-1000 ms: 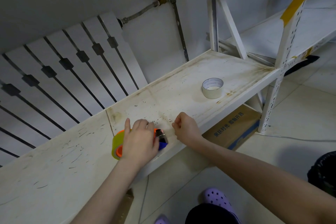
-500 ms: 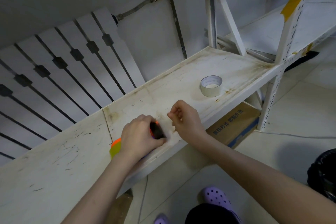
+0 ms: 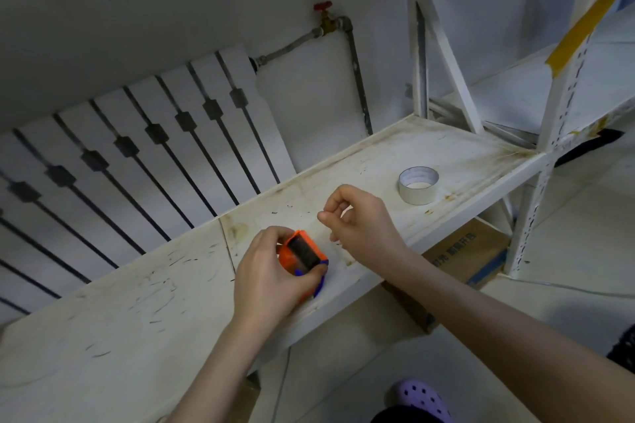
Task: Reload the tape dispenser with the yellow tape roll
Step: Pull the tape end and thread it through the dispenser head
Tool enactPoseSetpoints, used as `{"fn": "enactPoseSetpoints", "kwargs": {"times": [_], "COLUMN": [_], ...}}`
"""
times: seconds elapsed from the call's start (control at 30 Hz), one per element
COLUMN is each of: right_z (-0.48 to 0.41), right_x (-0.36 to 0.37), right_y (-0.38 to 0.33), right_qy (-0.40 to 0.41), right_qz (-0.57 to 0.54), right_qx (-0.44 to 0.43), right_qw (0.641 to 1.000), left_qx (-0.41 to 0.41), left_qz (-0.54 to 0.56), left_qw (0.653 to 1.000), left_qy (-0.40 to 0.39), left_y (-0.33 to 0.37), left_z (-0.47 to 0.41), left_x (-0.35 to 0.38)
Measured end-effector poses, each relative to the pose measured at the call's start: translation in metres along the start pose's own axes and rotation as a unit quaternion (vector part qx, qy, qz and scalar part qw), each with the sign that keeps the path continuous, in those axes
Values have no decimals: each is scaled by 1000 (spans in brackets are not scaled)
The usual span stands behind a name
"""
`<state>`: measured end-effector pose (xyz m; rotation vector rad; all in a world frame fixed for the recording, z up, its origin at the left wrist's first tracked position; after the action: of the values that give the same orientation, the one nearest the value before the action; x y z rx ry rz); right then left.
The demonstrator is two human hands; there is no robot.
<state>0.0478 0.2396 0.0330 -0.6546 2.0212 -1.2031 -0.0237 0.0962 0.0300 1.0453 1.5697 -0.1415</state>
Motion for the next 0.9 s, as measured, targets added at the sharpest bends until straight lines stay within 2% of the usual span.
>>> {"fn": "enactPoseSetpoints", "kwargs": {"times": [0.13,0.27,0.6,0.9], "right_z": [-2,-1,15,6], "right_x": [7,22,77,103], "right_y": [17,38,57,65], "right_qy": [3,-11,-85,-88], "right_qz": [-14,-96,-239,-198], "right_qx": [36,90,200,242], "right_qw": [999,991,946,946], "left_qx": [8,19,6,-5], "left_qz": [10,17,83,134], "left_qw": [1000,1000,996,991], "left_qy": [5,13,28,14], "left_y": [-5,-7,-24,-39], "left_z": [3,4,6,7], "left_x": [-3,-8,-15,-20]}}
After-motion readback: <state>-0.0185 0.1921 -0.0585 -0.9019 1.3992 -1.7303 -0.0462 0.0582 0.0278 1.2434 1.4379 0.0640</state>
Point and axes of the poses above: each hand's wrist, its own z-axis away from the middle knuckle, its own x-axis out of the palm, y = z × x, the point moved 7 cm from there along -z, towards the middle knuckle, and after that the axes turned 2 degrees about -y, right-handed, at the moved point
